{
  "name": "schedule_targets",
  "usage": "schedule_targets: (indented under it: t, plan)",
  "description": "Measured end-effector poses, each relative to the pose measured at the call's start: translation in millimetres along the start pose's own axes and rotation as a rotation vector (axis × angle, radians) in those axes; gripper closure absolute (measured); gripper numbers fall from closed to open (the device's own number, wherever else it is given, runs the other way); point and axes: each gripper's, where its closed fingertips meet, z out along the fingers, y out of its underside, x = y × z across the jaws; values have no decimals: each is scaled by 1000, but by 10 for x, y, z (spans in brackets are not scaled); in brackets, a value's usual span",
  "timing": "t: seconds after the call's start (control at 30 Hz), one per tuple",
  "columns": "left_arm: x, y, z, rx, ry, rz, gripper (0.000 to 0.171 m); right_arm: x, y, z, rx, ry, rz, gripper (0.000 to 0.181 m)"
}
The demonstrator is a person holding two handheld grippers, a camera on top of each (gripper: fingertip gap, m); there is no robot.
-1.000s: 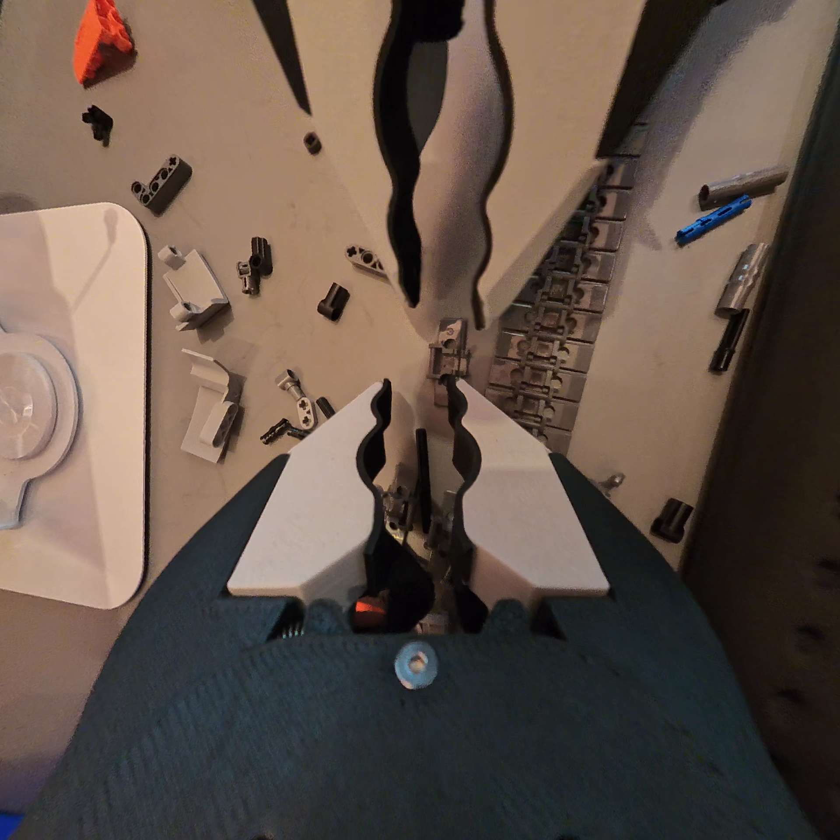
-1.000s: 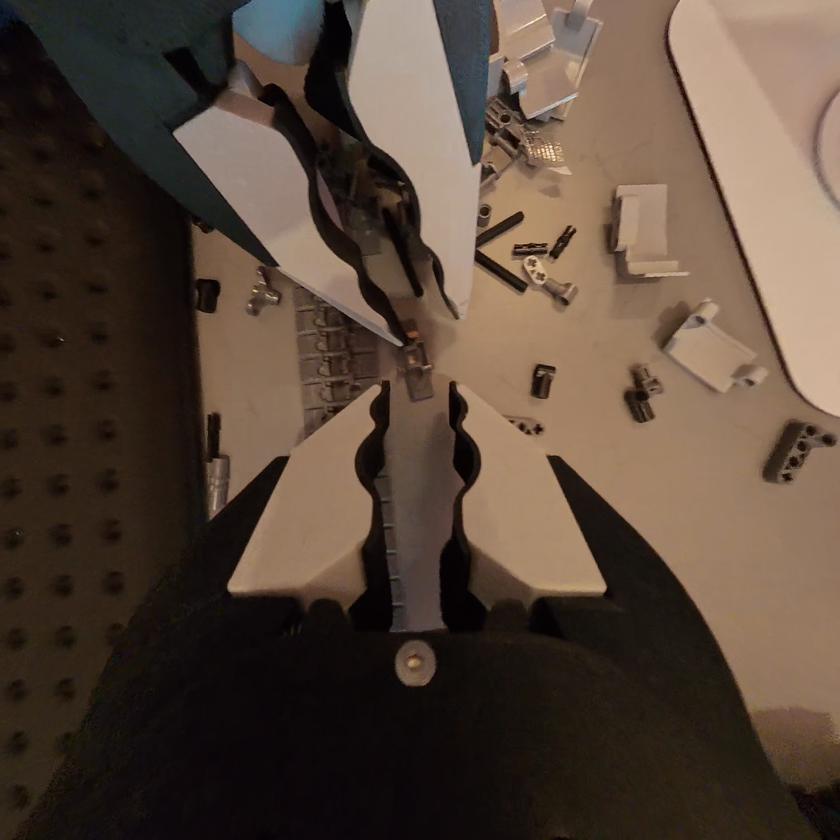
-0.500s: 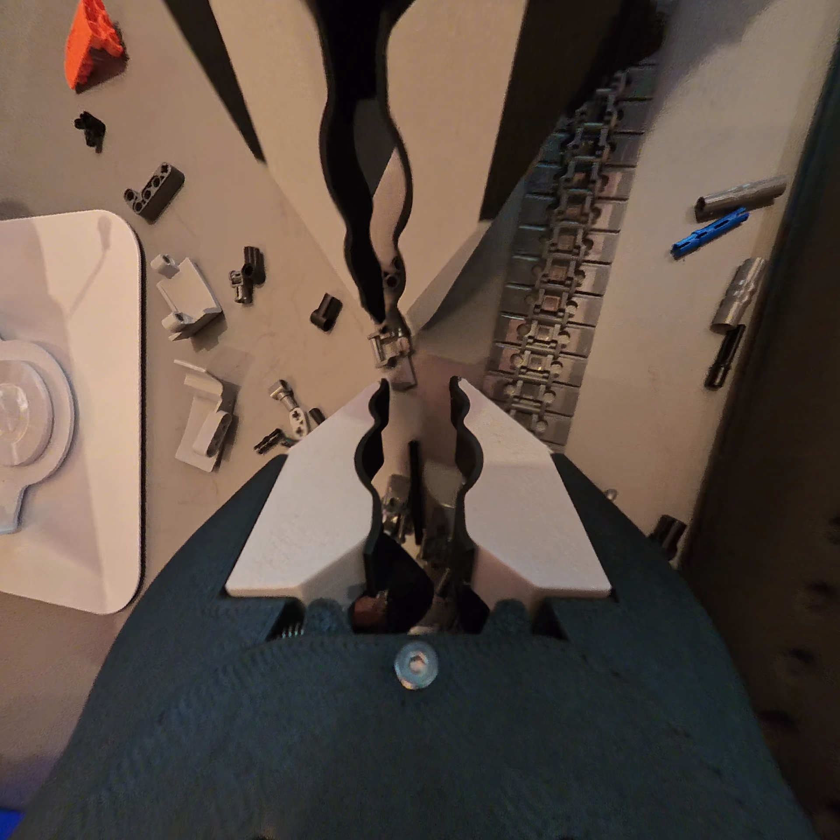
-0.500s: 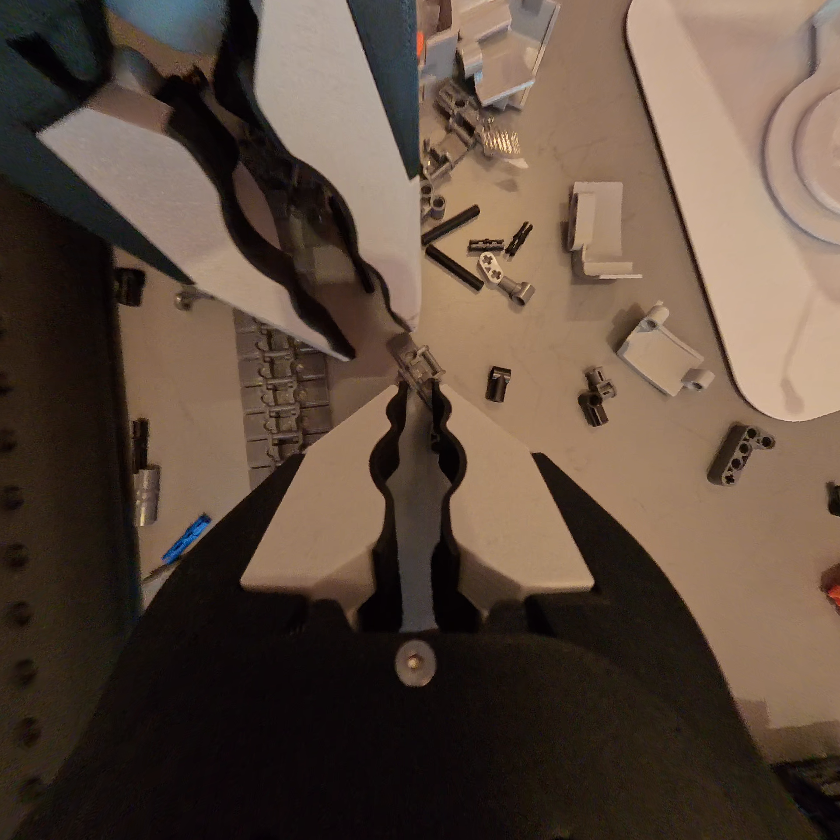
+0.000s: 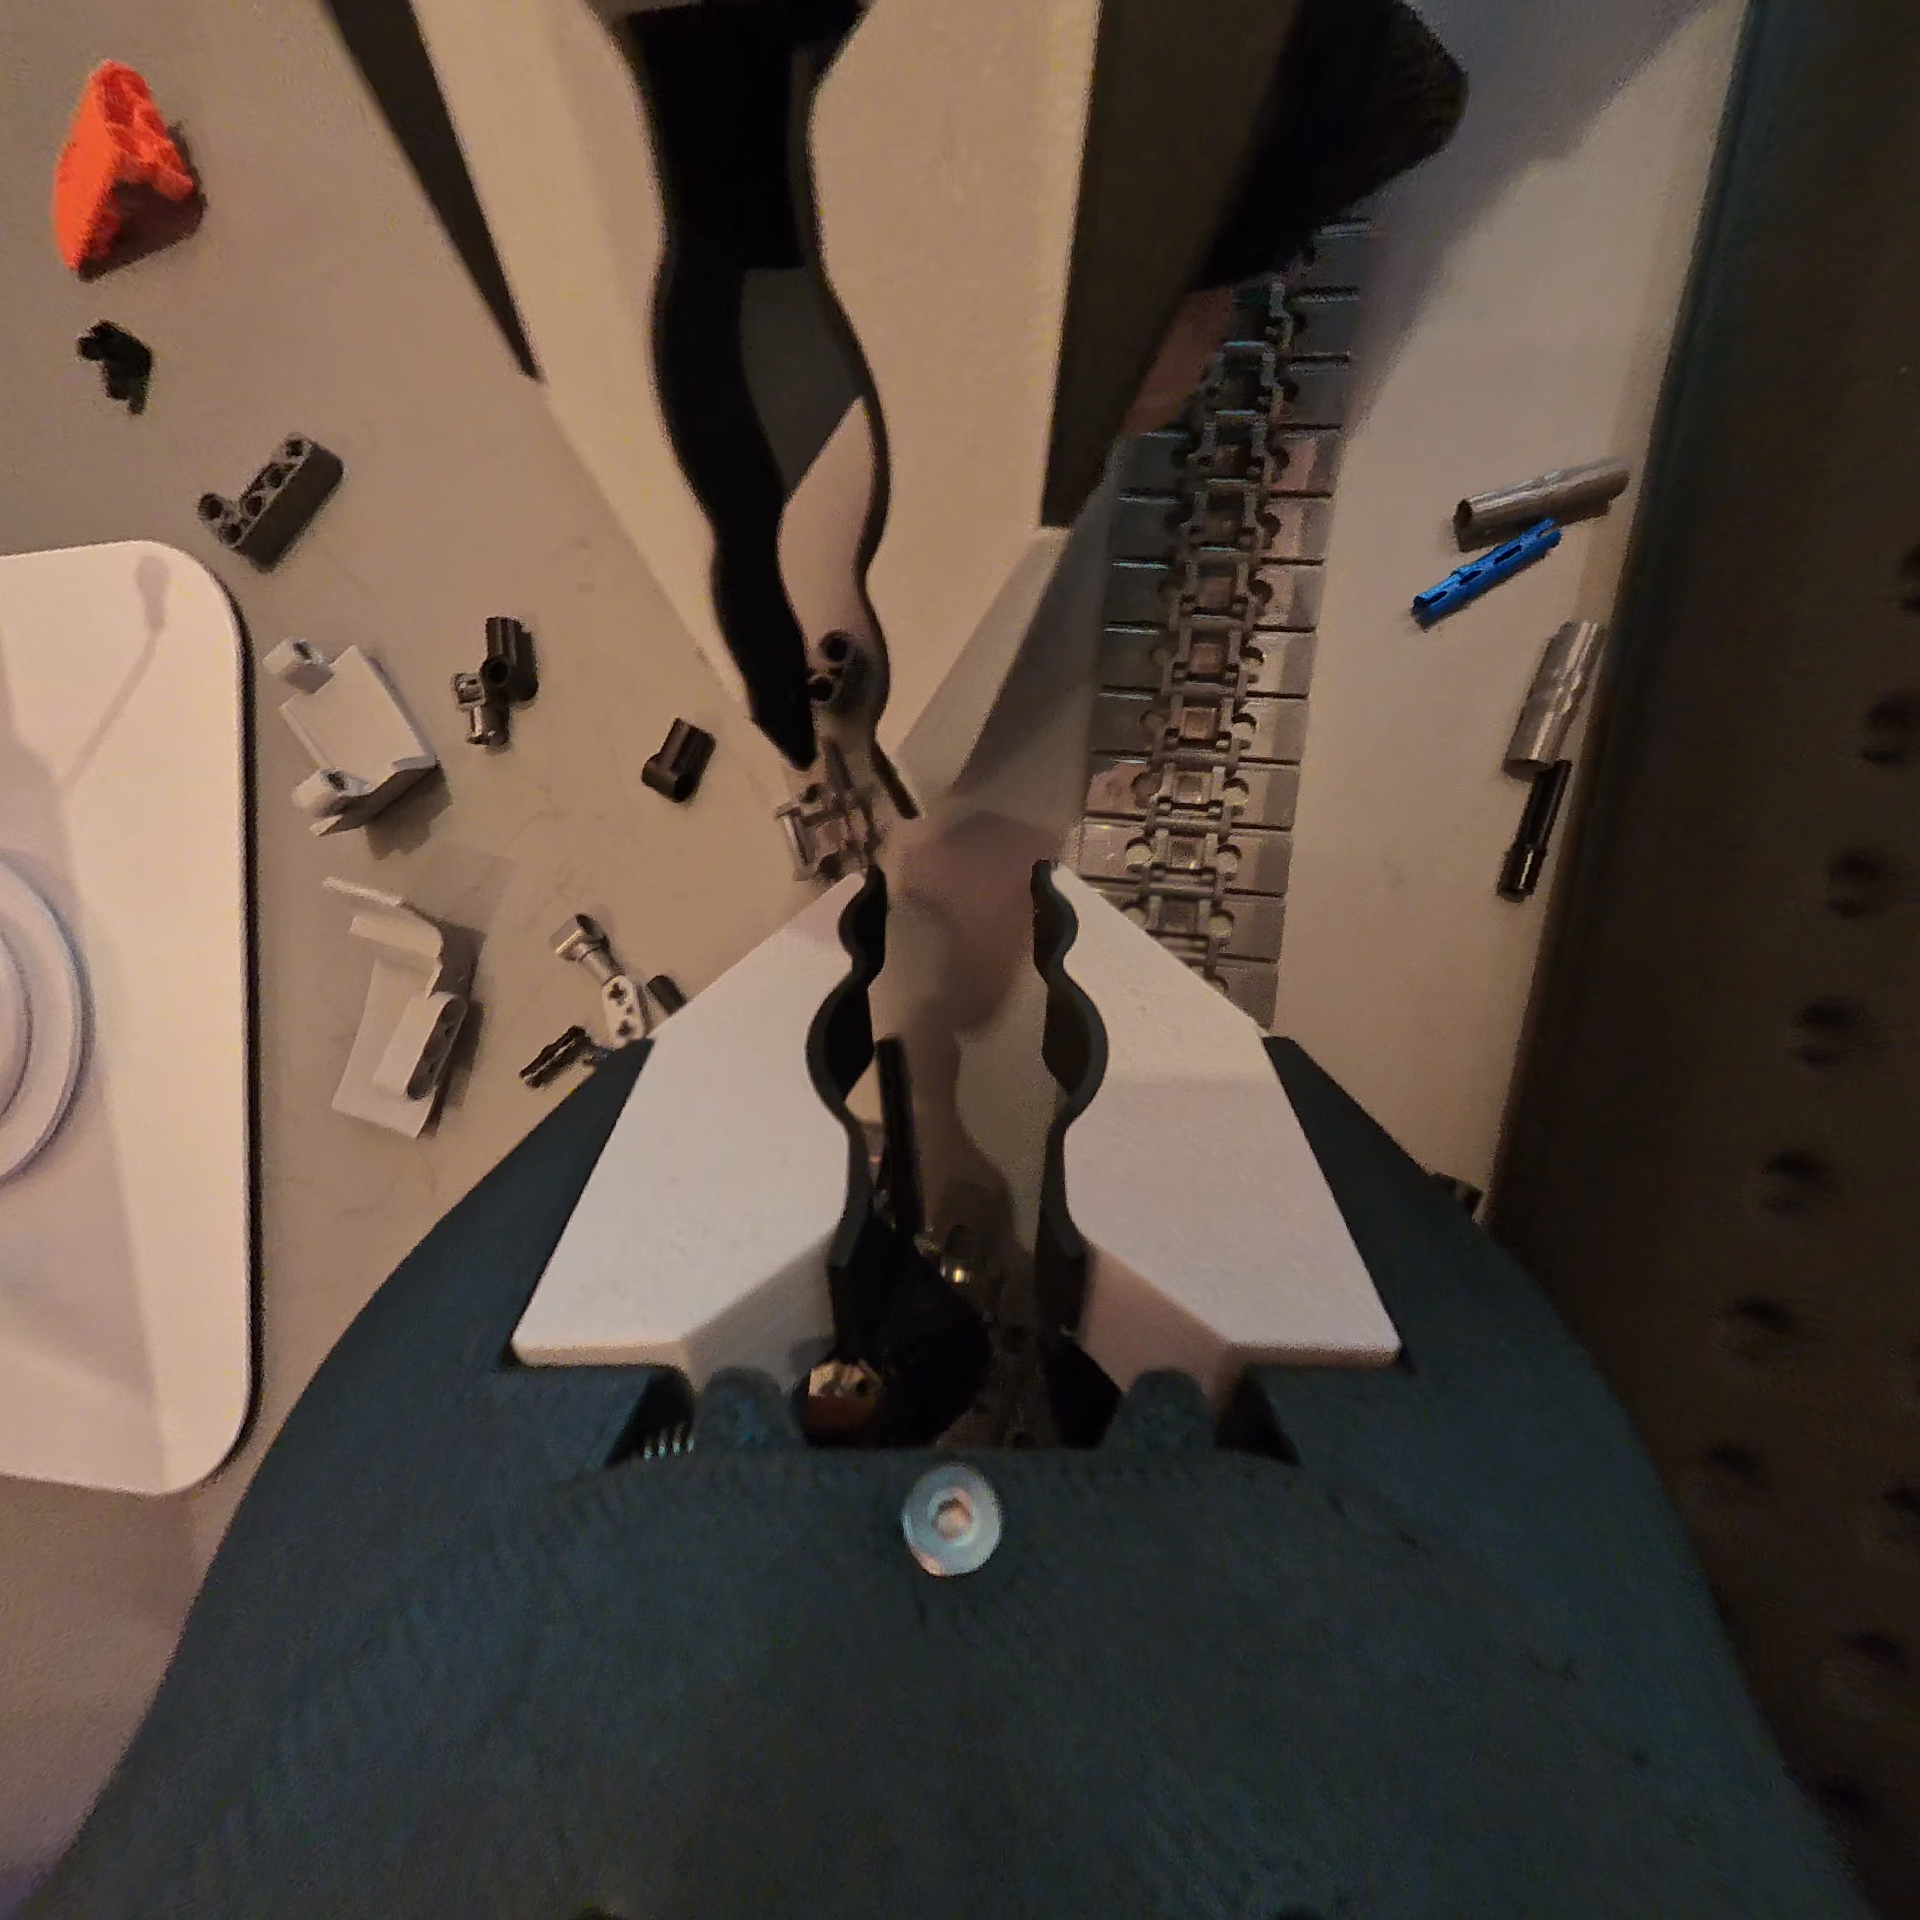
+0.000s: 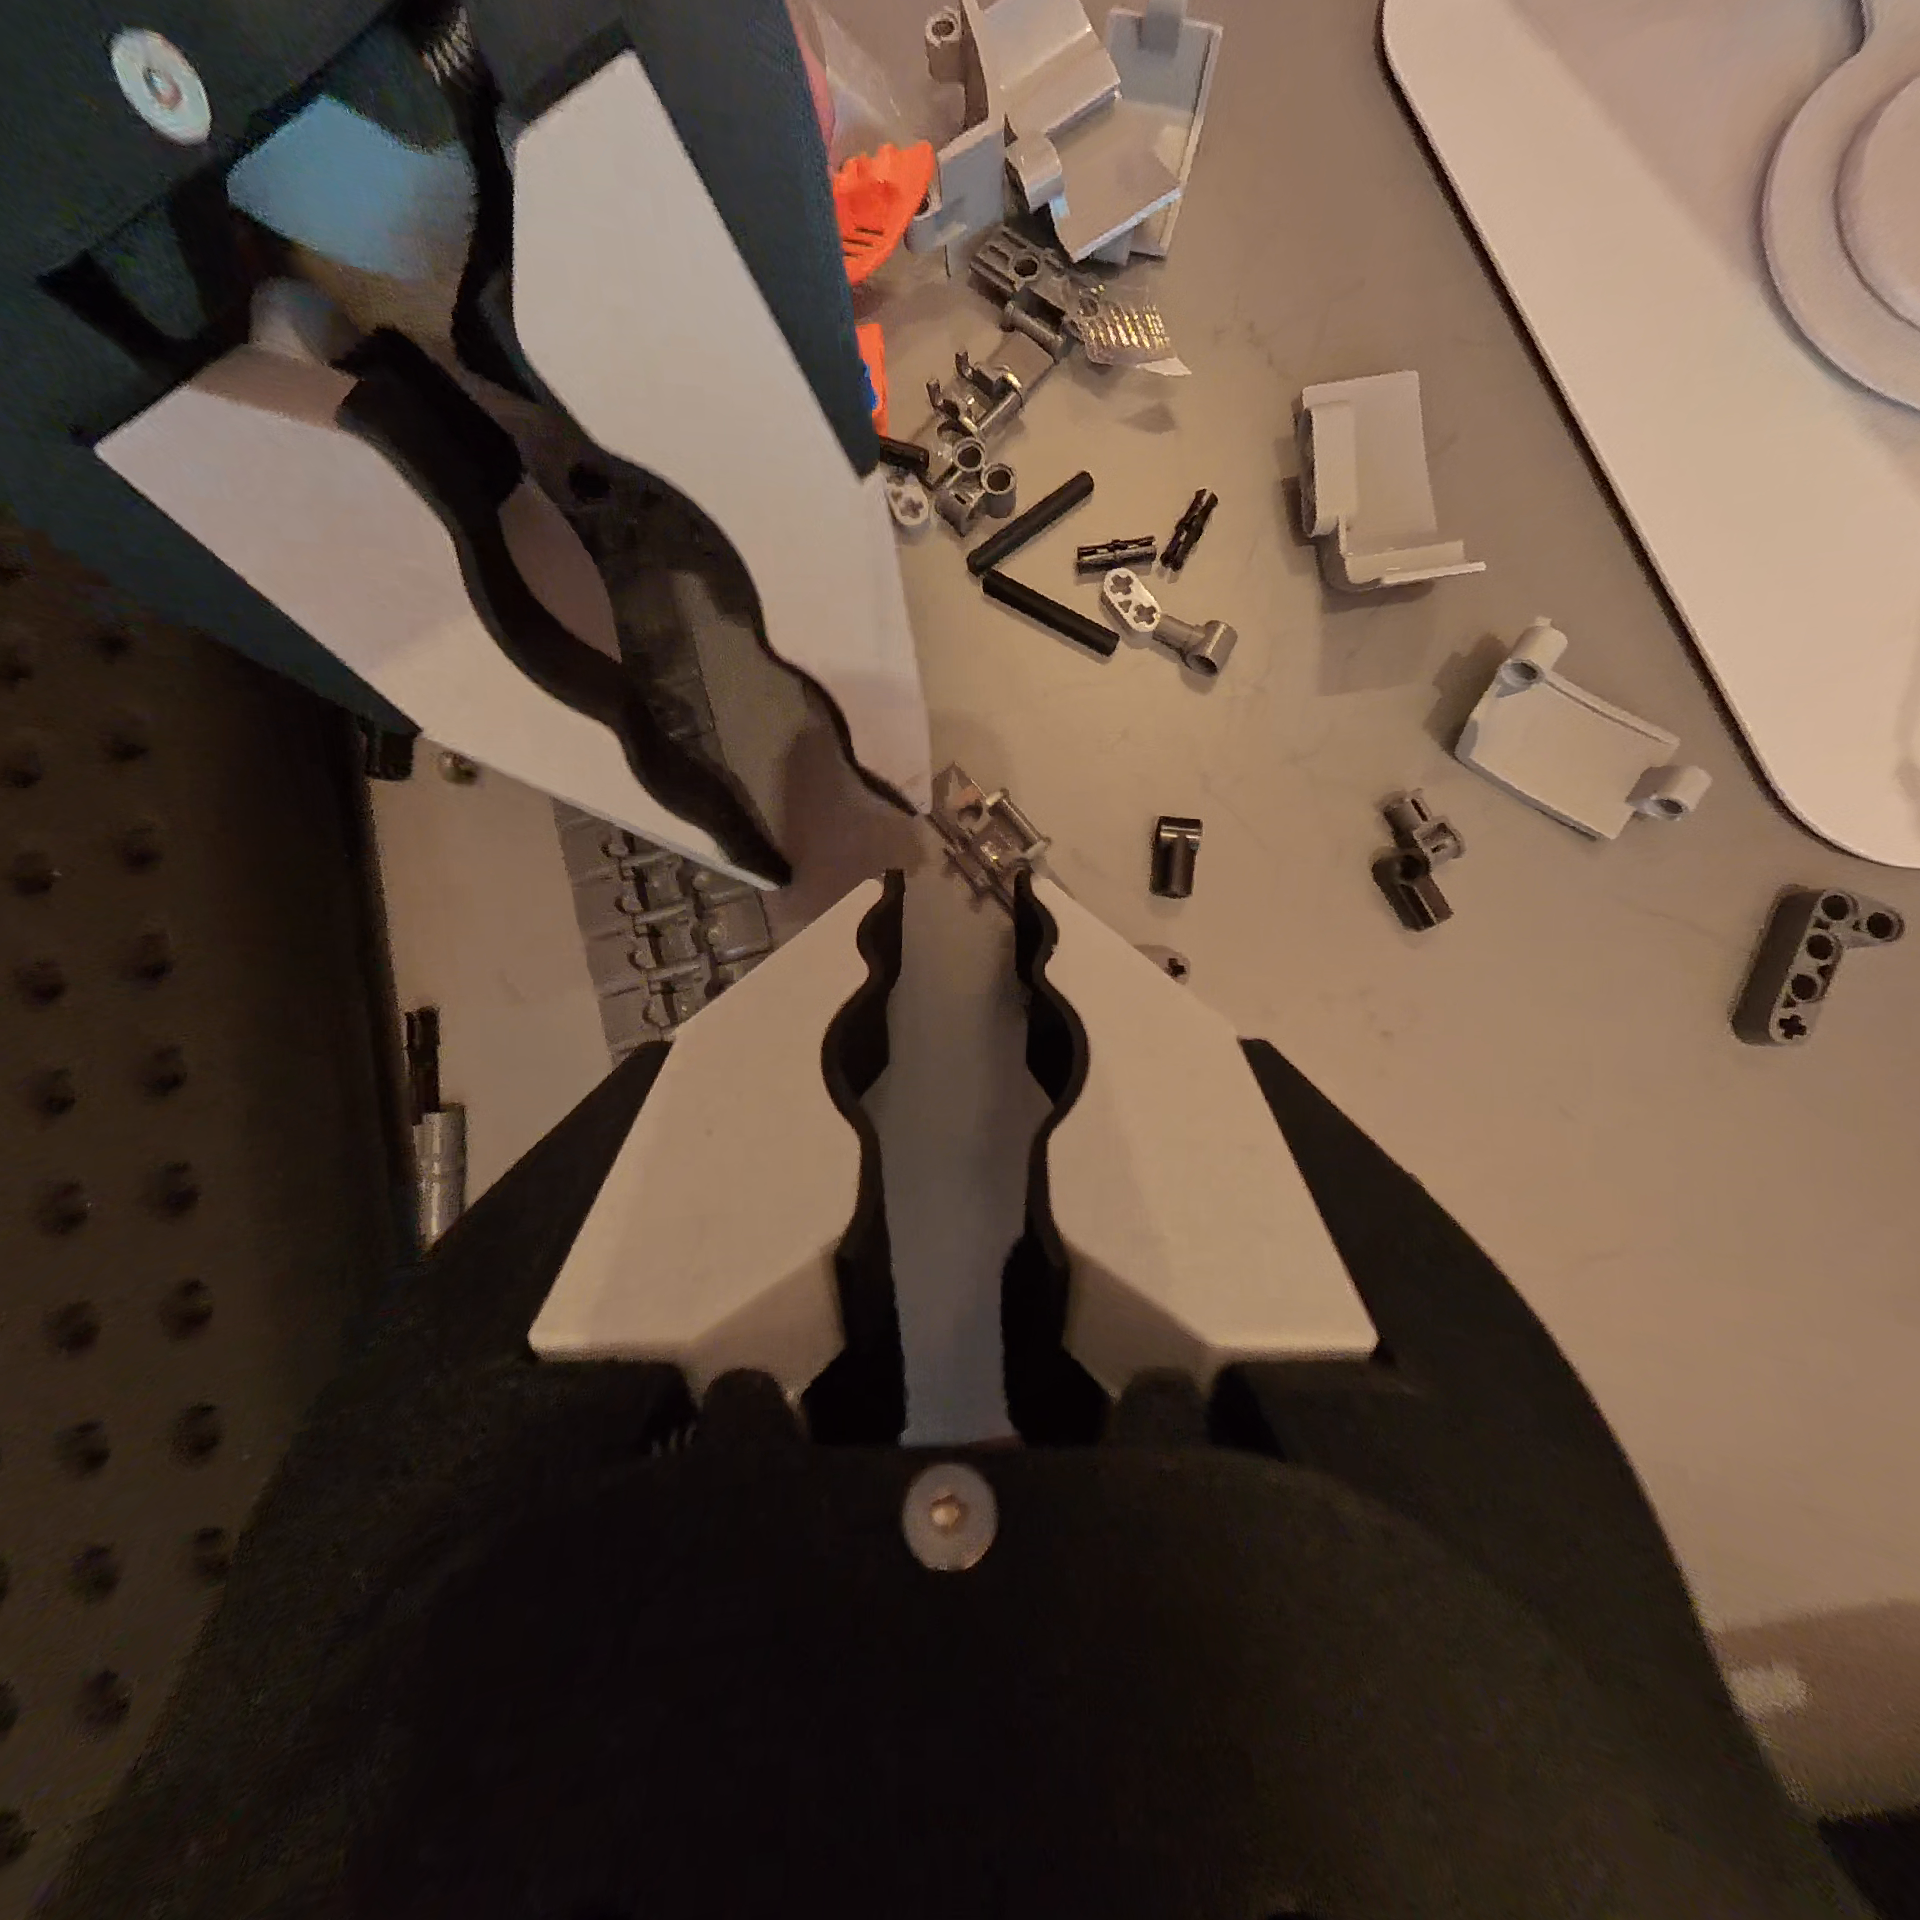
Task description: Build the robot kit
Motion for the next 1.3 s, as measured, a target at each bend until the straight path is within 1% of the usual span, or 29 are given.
schedule_targets:
  t: [0.13,0.17,0.23,0.5,0.63,0.7,0.77,0.83,0.97,1.03,1.1,1.17,1.23,1.27,1.3]
  plan:
    - [-167,78,-103,-2,-59,-43,142,20,-30,53,19,18,62,161]
    - [-168,102,-92,-9,-54,-48,141,20,-17,77,11,16,76,159]
    - [-142,157,-31,-38,-33,-47,140,24,-19,102,15,21,83,162]
    - [22,-6,56,4,38,-23,149,86,3,89,-3,23,57,160]
    - [132,-96,93,38,84,12,151,85,2,96,2,24,49,162]
    - [118,-65,64,30,78,24,144,66,20,85,-4,16,25,165]
    - [95,-28,10,35,78,13,143,71,20,74,-4,25,20,165]
    - [58,7,-39,36,65,5,143,81,10,84,-3,38,36,162]
    - [26,13,-83,45,52,-1,143,69,-2,132,-5,50,33,164]
    - [27,22,-78,40,49,4,143,86,-2,117,-10,61,9,165]
    - [14,30,-74,37,41,5,143,50,21,89,-22,34,-39,167]
    - [1,28,-69,39,36,2,143,13,63,45,-42,15,-146,166]
    - [23,35,-34,27,46,7,143,46,123,0,-78,32,-238,166]
    - [44,37,-2,17,52,14,143,43,136,-17,-84,17,-237,166]
    - [66,20,24,17,59,20,146,50,127,-35,-78,10,-212,160]
